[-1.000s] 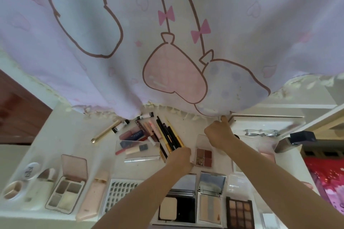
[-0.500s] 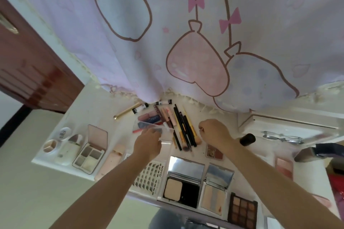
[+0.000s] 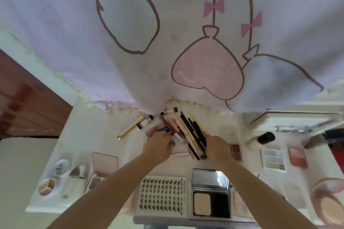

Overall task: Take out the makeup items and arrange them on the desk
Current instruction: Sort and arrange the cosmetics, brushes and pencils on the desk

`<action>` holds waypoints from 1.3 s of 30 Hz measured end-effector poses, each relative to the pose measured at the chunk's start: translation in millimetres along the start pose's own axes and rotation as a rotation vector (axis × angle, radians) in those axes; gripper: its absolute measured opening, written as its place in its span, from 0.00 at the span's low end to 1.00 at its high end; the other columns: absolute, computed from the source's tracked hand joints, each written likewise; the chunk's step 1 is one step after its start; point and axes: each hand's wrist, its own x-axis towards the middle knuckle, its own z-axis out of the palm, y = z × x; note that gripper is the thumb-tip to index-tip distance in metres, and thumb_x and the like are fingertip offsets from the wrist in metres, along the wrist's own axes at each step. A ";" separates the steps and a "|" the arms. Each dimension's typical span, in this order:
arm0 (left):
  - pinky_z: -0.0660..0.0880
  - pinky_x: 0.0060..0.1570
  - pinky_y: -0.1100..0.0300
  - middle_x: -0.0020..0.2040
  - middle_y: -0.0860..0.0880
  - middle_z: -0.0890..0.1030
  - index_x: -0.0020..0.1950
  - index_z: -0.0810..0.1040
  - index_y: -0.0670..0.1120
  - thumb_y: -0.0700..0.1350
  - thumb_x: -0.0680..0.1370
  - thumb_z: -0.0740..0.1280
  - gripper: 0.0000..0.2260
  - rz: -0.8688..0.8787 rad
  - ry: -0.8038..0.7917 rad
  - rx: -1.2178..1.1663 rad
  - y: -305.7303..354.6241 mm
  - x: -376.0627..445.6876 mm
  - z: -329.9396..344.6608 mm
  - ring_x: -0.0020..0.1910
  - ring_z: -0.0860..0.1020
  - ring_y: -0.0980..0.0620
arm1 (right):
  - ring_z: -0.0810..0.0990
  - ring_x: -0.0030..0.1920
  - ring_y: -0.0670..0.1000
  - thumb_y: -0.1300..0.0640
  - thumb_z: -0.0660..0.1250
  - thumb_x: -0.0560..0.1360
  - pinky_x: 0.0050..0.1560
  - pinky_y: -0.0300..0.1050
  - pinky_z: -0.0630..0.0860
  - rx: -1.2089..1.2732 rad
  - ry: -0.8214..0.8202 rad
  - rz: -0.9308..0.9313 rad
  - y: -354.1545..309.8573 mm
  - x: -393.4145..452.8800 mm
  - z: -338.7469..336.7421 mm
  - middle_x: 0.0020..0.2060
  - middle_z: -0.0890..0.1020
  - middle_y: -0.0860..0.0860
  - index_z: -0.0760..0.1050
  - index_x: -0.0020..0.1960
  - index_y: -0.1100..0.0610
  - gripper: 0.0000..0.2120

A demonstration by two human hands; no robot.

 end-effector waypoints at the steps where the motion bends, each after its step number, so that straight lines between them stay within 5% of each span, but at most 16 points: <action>1: 0.65 0.61 0.59 0.60 0.48 0.75 0.57 0.76 0.46 0.45 0.78 0.56 0.13 0.040 -0.007 0.023 -4.8 2.7 -0.9 0.61 0.70 0.50 | 0.79 0.52 0.55 0.59 0.59 0.76 0.48 0.44 0.75 0.027 0.000 0.039 -2.8 -0.6 1.3 0.52 0.79 0.56 0.71 0.56 0.61 0.11; 6: 0.71 0.54 0.57 0.56 0.47 0.76 0.50 0.75 0.44 0.45 0.78 0.56 0.10 0.131 -0.066 -0.041 -19.2 11.1 -12.2 0.54 0.73 0.50 | 0.79 0.51 0.55 0.58 0.58 0.76 0.43 0.39 0.71 0.217 0.045 0.182 -9.6 -5.4 -2.4 0.50 0.81 0.56 0.75 0.52 0.61 0.11; 8: 0.73 0.49 0.56 0.52 0.46 0.78 0.44 0.75 0.44 0.43 0.77 0.58 0.08 0.083 -0.053 -0.200 -16.0 11.9 -20.1 0.48 0.75 0.50 | 0.79 0.52 0.54 0.58 0.58 0.76 0.43 0.39 0.68 0.291 0.090 0.167 -9.5 -13.2 -11.4 0.51 0.81 0.56 0.77 0.53 0.60 0.11; 12: 0.75 0.52 0.60 0.52 0.49 0.80 0.60 0.74 0.46 0.45 0.78 0.61 0.12 -0.095 -0.116 -0.774 -1.6 18.9 -39.4 0.49 0.78 0.52 | 0.78 0.51 0.53 0.60 0.60 0.76 0.38 0.31 0.60 0.392 0.201 0.007 -11.9 -38.3 -36.5 0.48 0.82 0.55 0.78 0.55 0.59 0.12; 15: 0.74 0.38 0.63 0.43 0.50 0.77 0.57 0.70 0.50 0.44 0.77 0.64 0.09 -0.098 -0.134 -1.042 12.4 21.8 -62.6 0.36 0.76 0.55 | 0.76 0.41 0.48 0.63 0.62 0.75 0.38 0.28 0.64 0.466 0.229 -0.083 -16.1 -54.5 -61.1 0.34 0.78 0.44 0.79 0.53 0.61 0.10; 18: 0.76 0.37 0.60 0.36 0.47 0.77 0.49 0.75 0.43 0.38 0.77 0.63 0.03 0.005 -0.128 -1.133 19.6 19.6 -86.9 0.32 0.76 0.52 | 0.74 0.38 0.45 0.62 0.63 0.75 0.40 0.24 0.67 0.502 0.265 -0.138 -21.6 -66.8 -86.0 0.32 0.72 0.37 0.79 0.54 0.59 0.10; 23: 0.75 0.36 0.71 0.35 0.51 0.80 0.41 0.79 0.48 0.34 0.74 0.66 0.09 0.201 -0.122 -1.016 21.0 11.1 -124.7 0.31 0.80 0.61 | 0.75 0.32 0.41 0.64 0.64 0.74 0.37 0.26 0.71 0.627 0.329 -0.190 -19.7 -80.9 -115.4 0.32 0.75 0.41 0.79 0.53 0.60 0.09; 28: 0.71 0.38 0.78 0.39 0.53 0.79 0.51 0.81 0.44 0.37 0.74 0.66 0.08 0.382 -0.038 -0.581 30.9 -1.1 -163.7 0.34 0.77 0.66 | 0.75 0.29 0.36 0.63 0.63 0.75 0.36 0.26 0.70 0.539 0.347 -0.290 -15.8 -93.8 -145.2 0.36 0.77 0.44 0.78 0.55 0.59 0.10; 32: 0.67 0.40 0.67 0.44 0.48 0.75 0.57 0.75 0.43 0.43 0.80 0.56 0.11 0.522 -0.016 -0.139 46.5 -8.7 -175.5 0.41 0.71 0.55 | 0.69 0.41 0.44 0.58 0.55 0.79 0.39 0.29 0.63 0.180 0.364 -0.440 -20.4 -96.1 -159.7 0.42 0.75 0.51 0.74 0.58 0.59 0.13; 39: 0.64 0.31 0.67 0.31 0.56 0.67 0.45 0.65 0.51 0.49 0.81 0.52 0.07 0.578 0.011 0.067 58.0 -18.8 -175.6 0.29 0.65 0.59 | 0.69 0.36 0.45 0.57 0.55 0.79 0.39 0.29 0.64 0.123 0.397 -0.578 -13.9 -110.6 -173.0 0.38 0.75 0.51 0.75 0.51 0.63 0.12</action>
